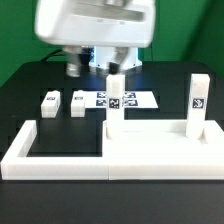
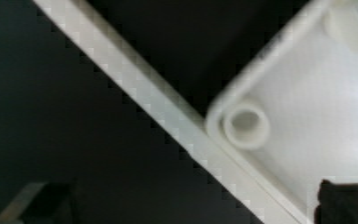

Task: Assemble desk

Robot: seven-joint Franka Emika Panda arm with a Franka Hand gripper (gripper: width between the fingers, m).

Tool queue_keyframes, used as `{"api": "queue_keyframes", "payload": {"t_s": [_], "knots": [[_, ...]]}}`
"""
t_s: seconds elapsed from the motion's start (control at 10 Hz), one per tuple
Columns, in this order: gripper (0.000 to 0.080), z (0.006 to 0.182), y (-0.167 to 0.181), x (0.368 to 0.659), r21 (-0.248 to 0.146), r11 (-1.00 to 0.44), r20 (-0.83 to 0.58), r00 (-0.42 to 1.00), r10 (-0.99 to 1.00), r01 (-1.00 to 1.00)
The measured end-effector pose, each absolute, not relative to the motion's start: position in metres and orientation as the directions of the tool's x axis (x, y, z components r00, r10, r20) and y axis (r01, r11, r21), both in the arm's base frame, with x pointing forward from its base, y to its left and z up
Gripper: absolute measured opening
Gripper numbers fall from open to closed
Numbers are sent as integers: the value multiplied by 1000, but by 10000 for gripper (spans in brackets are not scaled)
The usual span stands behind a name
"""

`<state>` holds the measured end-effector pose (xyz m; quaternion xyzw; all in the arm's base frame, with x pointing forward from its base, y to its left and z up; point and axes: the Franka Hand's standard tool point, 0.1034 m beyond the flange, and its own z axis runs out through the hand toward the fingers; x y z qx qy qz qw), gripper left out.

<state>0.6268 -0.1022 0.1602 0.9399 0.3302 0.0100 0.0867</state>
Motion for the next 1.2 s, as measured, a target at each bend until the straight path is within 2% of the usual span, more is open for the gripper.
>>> {"api": "queue_keyframes", "payload": {"t_s": [0.1,0.2,0.5,0.6,0.7,0.8,1.0,1.1,1.2], "knots": [[649,156,-117,615,166,-825,-28,839,544,541],[649,154,-115,609,163,-894,-9,907,421,417],[649,153,-110,610,151,-959,24,969,247,241],[649,152,-112,609,142,-969,29,977,211,205],[649,151,-127,603,107,-988,41,992,116,111],[649,147,-141,589,100,-993,52,996,73,68],[649,122,-173,532,51,-994,35,995,-93,-94],[649,117,-172,524,43,-986,25,987,-160,-161],[649,118,-170,527,43,-989,28,989,-143,-144]]}}
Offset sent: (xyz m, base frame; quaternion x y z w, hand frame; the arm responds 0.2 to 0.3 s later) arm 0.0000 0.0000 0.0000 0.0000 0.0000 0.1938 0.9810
